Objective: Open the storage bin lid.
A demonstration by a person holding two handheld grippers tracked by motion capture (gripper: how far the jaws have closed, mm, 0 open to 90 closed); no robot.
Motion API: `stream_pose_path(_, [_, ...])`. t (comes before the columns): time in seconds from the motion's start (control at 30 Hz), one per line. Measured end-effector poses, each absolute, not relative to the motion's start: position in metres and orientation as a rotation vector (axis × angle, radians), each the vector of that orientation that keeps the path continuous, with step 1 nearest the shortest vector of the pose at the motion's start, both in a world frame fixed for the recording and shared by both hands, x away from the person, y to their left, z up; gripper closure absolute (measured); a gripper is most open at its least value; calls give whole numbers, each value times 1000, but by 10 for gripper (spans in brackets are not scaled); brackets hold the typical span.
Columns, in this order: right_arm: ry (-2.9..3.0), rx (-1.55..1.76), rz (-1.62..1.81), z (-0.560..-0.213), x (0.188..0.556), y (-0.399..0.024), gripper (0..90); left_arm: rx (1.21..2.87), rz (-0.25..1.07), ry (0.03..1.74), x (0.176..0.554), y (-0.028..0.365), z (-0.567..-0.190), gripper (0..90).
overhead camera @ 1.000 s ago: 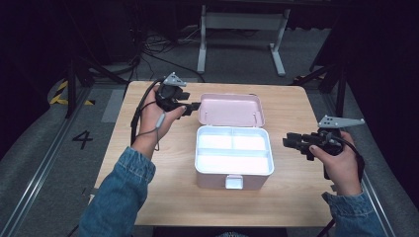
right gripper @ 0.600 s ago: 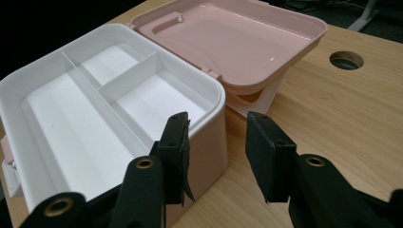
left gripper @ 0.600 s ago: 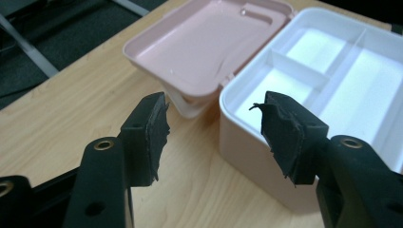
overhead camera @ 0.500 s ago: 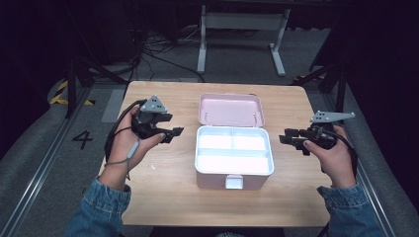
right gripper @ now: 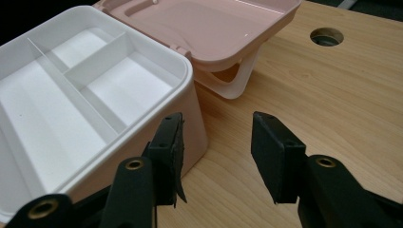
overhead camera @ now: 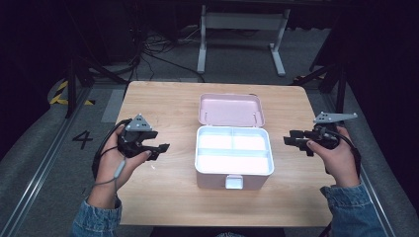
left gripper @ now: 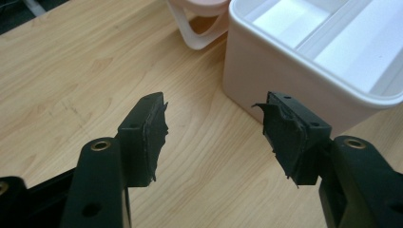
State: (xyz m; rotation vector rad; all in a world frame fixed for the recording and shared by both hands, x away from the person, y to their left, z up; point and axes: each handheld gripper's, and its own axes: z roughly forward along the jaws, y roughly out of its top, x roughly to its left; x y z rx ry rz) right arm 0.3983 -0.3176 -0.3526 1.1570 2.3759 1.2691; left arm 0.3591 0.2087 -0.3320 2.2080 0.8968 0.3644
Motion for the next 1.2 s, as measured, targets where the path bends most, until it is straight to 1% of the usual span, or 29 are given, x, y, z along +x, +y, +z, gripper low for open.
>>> stream_pose_path(0.3, [2386,1193,1238,-361,403,-321,517,2232,339,963,360,220,-351,403])
stream_pose_path(0.53, [2389,1221,1201,-367,406,-325,506,2254,314,1017,363,227,-366,393])
stream_pose_path(0.63, [2407,1235,1189,-371,406,-326,501,2311,276,1024,364,229,-377,387])
stream_pose_path(0.73, [2420,1249,1164,-375,407,-327,496,2326,261,1042,366,230,-384,385])
stream_pose_path(0.83, [2424,1256,1153,-376,408,-327,487,2344,264,1051,367,231,-386,377])
stream_pose_path(0.97, [2430,1276,1128,-380,408,-329,484,2412,263,1109,370,233,-393,376])
stream_pose_path(1.2, [2421,1285,1128,-381,410,-329,461,2387,233,1098,368,233,-392,369])
